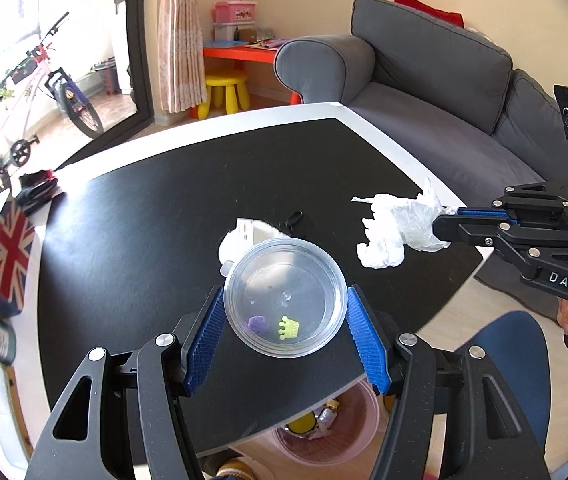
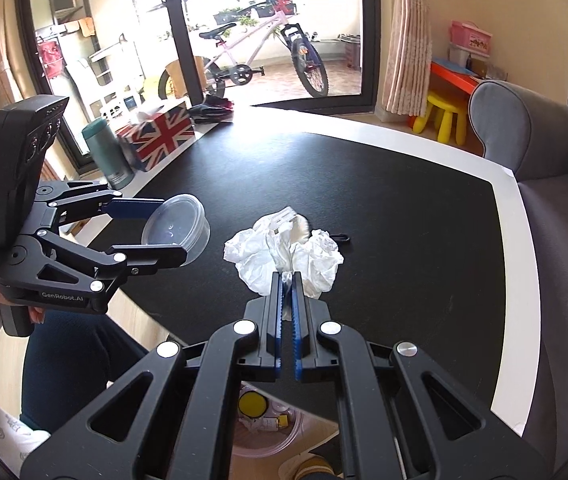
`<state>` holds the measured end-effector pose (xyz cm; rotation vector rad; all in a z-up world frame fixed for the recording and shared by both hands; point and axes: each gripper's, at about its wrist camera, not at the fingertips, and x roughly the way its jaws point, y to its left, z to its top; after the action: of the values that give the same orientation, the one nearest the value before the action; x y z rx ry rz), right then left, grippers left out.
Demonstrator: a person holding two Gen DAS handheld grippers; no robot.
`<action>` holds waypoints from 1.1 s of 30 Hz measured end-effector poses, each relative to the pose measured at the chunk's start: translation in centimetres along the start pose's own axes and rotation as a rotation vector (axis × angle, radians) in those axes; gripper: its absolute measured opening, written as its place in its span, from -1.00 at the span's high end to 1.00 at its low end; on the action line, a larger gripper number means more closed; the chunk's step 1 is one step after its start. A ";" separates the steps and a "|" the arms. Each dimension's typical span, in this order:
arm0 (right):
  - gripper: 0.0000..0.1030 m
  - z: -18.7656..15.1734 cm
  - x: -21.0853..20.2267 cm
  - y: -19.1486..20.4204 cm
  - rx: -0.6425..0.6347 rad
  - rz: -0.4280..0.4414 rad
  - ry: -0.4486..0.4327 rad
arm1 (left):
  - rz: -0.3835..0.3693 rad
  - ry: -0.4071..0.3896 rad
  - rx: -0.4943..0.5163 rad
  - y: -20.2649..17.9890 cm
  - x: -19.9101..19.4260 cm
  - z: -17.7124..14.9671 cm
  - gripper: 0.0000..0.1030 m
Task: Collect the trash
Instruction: 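Carry both items to the pink bin and open the right gripper to drop the tissue, then lower the clear container over the pink bin and open the left gripper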
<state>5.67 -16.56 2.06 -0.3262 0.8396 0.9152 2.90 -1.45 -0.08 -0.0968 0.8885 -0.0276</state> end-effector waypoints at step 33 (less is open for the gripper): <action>0.85 -12.1 2.9 6.5 0.016 0.158 0.239 | -0.044 0.040 -0.056 -1.5 -3.1 -9.4 -0.15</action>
<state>-4.62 -18.07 -7.41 -0.3638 1.1037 1.0288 -6.37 -3.45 -3.44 -0.1690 0.9271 -0.0461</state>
